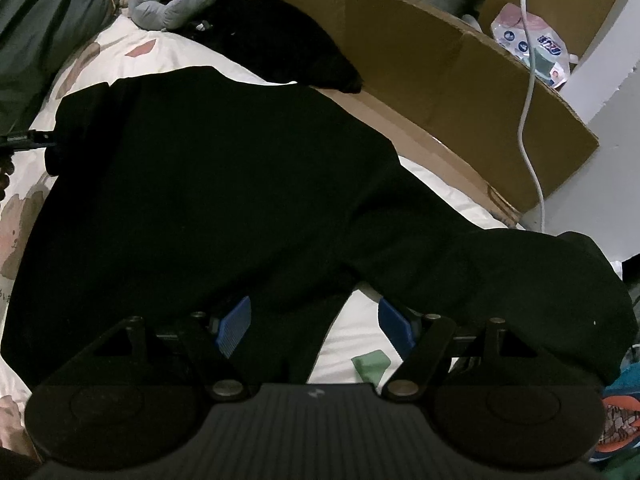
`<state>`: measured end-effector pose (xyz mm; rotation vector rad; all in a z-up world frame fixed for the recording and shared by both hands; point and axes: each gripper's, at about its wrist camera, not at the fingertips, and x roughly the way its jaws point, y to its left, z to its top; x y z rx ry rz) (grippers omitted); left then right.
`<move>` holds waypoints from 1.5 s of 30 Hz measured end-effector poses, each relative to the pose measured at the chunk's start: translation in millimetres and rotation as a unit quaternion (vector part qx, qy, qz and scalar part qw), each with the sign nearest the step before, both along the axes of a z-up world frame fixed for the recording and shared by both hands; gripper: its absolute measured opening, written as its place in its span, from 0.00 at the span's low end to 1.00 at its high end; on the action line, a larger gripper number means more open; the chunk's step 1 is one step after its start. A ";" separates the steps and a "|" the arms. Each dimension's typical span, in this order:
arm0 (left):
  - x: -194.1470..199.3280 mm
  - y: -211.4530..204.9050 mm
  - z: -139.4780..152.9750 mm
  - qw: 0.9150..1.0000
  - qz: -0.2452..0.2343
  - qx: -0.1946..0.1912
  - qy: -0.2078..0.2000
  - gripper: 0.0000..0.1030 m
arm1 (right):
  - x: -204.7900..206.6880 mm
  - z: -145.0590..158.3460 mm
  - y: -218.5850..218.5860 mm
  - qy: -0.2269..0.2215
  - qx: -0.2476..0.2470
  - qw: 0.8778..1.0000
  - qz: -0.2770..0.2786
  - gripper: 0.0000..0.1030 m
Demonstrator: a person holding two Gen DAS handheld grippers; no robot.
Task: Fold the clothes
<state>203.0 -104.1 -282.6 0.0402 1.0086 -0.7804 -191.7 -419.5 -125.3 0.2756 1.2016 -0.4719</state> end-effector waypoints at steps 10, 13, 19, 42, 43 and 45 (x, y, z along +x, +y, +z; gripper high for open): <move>61.3 47.3 -29.5 0.985 0.167 -0.010 0.030 0.74 | 0.3 -2.2 2.6 0.008 -0.002 1.000 -0.002 0.73; 71.9 50.4 -43.2 0.977 0.201 -0.036 0.061 0.75 | 1.7 -3.2 3.8 0.011 -0.002 1.000 0.000 0.73; 82.9 44.6 -59.1 0.966 0.235 -0.050 0.090 0.78 | 4.4 -6.3 5.4 0.017 -0.004 1.000 0.003 0.73; 78.2 57.8 -86.4 0.916 0.310 -0.153 0.203 0.26 | -3.5 -10.7 1.4 0.026 -0.006 1.000 0.006 0.73; 78.7 57.5 -84.8 0.916 0.312 -0.153 0.201 0.29 | -4.3 -12.0 1.2 0.029 -0.005 1.000 0.006 0.73; 80.4 55.8 -76.9 0.917 0.318 -0.151 0.186 0.40 | -4.2 -13.9 1.9 0.032 -0.006 0.999 0.006 0.73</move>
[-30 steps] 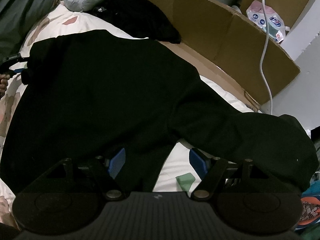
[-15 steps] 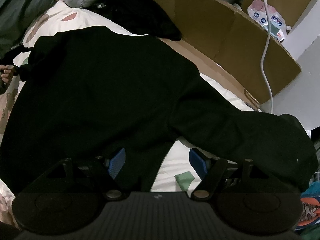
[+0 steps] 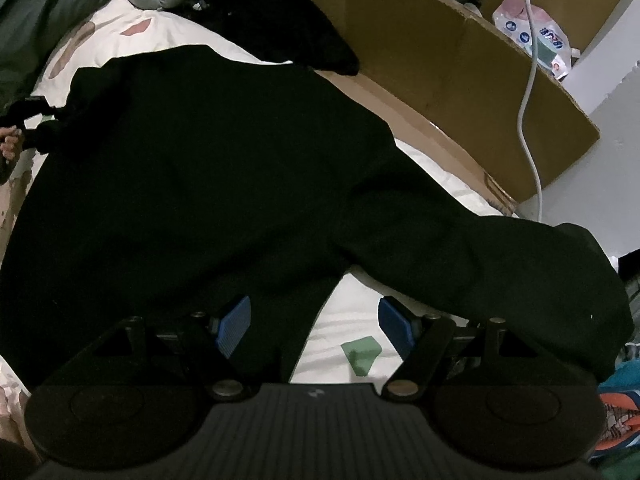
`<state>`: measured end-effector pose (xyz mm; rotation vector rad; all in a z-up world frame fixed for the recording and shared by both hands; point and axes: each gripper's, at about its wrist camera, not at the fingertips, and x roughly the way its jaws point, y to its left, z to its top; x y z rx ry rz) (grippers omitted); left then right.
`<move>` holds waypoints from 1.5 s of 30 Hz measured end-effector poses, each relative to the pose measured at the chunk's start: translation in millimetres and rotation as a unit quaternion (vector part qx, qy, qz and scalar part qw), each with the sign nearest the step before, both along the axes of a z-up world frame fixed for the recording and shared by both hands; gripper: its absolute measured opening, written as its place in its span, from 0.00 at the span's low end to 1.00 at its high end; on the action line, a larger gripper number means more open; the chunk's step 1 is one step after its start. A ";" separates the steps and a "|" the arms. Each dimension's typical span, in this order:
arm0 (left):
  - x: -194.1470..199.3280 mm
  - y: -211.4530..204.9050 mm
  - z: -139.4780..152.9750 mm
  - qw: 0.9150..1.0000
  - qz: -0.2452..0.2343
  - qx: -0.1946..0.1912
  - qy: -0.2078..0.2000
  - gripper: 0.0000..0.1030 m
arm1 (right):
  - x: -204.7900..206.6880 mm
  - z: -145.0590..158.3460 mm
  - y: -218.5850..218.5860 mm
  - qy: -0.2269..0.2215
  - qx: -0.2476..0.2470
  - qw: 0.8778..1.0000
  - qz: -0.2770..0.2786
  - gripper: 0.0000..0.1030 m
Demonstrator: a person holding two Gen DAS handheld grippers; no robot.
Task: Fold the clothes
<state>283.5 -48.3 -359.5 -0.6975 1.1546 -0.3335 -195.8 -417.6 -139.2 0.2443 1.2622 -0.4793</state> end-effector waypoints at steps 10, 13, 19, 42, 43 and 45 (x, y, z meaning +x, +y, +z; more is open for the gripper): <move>8.2 -21.5 6.9 1.000 -0.023 -0.006 -0.004 0.55 | 2.6 -5.7 1.4 0.010 0.003 1.000 0.013 0.73; 5.0 -21.5 -3.3 1.000 -0.011 -0.011 0.007 0.55 | 3.2 -2.1 -0.8 0.007 -0.001 1.000 0.010 0.73; 0.2 -16.1 5.2 0.999 -0.019 0.003 -0.035 0.08 | 2.8 3.9 -4.7 -0.007 -0.003 1.000 -0.001 0.73; 13.9 95.7 177.0 0.984 0.077 -0.039 -0.159 0.08 | -6.9 35.0 0.4 -0.054 0.017 0.998 0.010 0.73; 15.0 104.6 182.5 0.983 0.081 -0.027 -0.164 0.08 | -7.4 36.1 0.2 -0.059 0.022 0.998 0.008 0.73; 17.0 117.3 188.0 0.982 0.086 -0.015 -0.169 0.08 | -8.7 39.3 0.5 -0.072 0.035 0.997 0.005 0.73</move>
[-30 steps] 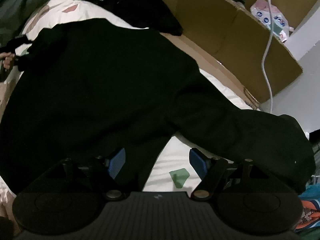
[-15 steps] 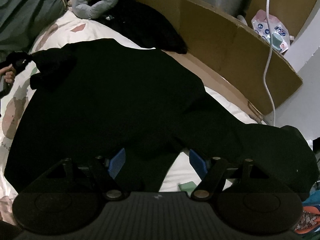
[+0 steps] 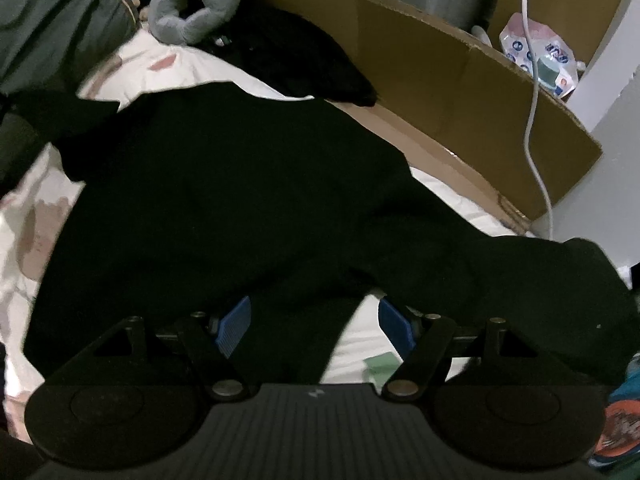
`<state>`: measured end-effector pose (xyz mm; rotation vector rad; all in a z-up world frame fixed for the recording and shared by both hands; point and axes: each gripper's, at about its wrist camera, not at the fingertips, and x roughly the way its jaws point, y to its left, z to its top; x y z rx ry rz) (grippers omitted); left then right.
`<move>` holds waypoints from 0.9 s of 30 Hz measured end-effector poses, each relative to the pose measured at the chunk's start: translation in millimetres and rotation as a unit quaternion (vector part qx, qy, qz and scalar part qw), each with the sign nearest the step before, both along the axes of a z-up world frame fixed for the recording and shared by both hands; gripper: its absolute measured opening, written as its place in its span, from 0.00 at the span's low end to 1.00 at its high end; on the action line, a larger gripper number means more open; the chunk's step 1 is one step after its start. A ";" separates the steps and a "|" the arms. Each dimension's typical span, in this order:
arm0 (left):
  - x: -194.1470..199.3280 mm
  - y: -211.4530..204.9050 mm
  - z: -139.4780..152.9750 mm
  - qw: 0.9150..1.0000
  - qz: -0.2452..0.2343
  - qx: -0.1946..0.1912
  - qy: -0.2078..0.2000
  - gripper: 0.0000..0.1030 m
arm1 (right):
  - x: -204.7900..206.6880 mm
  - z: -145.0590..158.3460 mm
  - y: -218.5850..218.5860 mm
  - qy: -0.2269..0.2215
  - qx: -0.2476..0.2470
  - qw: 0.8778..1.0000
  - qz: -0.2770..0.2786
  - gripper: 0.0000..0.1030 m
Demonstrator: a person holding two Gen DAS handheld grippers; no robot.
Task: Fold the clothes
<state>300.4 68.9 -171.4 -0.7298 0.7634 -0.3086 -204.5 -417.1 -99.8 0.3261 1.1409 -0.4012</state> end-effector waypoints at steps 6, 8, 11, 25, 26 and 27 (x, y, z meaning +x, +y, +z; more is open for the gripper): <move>4.8 45.6 -1.8 0.999 0.038 0.037 0.008 0.08 | 0.8 1.1 -1.7 -0.023 0.032 0.999 -0.008 0.73; 7.8 65.1 -10.0 0.997 0.059 0.050 0.022 0.08 | 2.9 -2.3 -2.6 -0.018 0.031 0.999 -0.011 0.73; 14.5 83.8 -18.4 0.994 0.070 0.077 0.031 0.08 | 6.6 -6.5 -3.7 -0.010 0.029 0.999 -0.014 0.73; 55.5 59.6 -39.0 0.940 -0.004 0.339 0.031 0.28 | 21.4 -23.4 0.3 0.014 0.031 0.999 -0.007 0.73; 56.3 56.5 -42.7 0.934 -0.001 0.355 0.042 0.37 | 21.2 -23.0 0.5 0.014 0.032 0.999 -0.007 0.73; 56.8 54.0 -45.5 0.928 0.002 0.368 0.050 0.60 | 20.3 -21.9 0.4 0.013 0.034 0.999 -0.007 0.73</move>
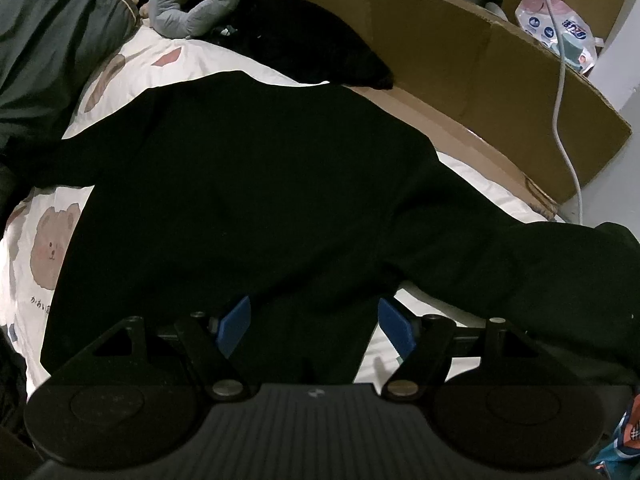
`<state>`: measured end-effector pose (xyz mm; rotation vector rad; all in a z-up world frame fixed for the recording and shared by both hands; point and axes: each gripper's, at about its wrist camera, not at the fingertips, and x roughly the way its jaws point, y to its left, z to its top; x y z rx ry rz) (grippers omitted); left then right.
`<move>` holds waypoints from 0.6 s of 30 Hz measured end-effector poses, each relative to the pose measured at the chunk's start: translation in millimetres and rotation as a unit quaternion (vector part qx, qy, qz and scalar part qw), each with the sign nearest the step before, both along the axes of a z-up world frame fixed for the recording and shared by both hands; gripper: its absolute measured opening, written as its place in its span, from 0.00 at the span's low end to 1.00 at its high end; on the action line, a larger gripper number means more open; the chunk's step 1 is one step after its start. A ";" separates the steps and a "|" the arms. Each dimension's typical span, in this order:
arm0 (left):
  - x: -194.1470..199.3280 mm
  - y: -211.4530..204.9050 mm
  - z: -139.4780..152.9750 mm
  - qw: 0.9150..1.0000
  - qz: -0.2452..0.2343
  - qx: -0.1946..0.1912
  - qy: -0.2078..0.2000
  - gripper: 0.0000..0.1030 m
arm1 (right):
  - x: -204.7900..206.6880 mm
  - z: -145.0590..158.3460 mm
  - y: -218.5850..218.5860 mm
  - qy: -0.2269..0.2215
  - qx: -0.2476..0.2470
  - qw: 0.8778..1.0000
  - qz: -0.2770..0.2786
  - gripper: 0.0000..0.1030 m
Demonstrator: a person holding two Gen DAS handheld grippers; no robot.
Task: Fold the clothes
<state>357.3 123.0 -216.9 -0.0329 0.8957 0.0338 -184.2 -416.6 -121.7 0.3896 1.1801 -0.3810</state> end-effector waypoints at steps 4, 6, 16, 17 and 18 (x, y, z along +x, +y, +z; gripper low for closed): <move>-8.2 -8.8 -0.6 0.998 -0.022 0.052 0.004 0.77 | -8.5 5.7 -3.5 -0.010 0.009 1.000 -0.002 0.73; -11.5 -12.3 0.3 0.997 -0.039 0.068 0.011 0.79 | -16.4 7.9 -6.5 -0.015 0.010 1.000 -0.002 0.73; -74.3 -50.7 37.7 0.984 -0.158 0.075 0.015 0.88 | -46.3 12.9 -4.7 -0.029 -0.011 0.999 0.013 0.99; -89.1 -59.2 38.5 0.982 -0.177 0.069 0.013 0.89 | -50.9 15.1 -3.0 -0.034 -0.010 0.999 0.017 1.00; -100.3 -66.4 37.7 0.978 -0.198 0.070 0.014 0.90 | -54.1 16.3 -1.9 -0.037 -0.010 0.999 0.020 1.00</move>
